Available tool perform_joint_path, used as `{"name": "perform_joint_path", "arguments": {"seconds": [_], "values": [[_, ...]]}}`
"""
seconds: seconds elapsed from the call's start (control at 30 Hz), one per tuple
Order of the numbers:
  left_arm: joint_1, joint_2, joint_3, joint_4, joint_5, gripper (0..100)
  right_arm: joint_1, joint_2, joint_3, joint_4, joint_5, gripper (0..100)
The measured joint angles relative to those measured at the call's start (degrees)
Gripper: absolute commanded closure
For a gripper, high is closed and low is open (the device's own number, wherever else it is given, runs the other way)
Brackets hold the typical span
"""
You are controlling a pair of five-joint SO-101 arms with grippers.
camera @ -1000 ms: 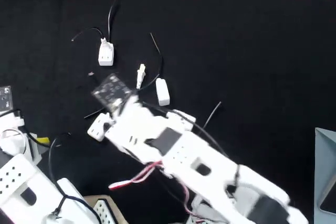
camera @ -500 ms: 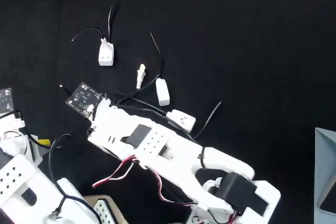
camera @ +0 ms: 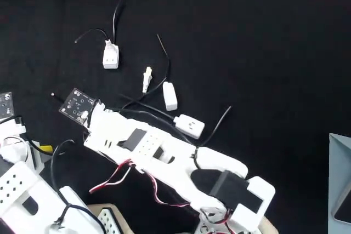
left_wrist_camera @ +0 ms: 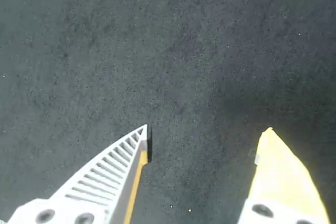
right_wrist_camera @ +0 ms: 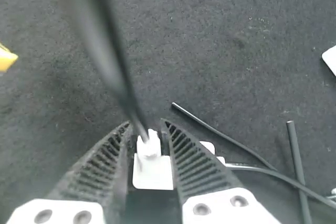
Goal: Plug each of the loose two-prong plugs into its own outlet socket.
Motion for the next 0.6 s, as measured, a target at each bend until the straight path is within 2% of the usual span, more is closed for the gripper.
{"name": "perform_joint_path", "arguments": {"seconds": [0.6], "values": [[0.0, 0.0, 0.0, 0.0, 0.0, 68, 0.0, -0.09, 1.49, -0.88, 0.0, 98.7]]}}
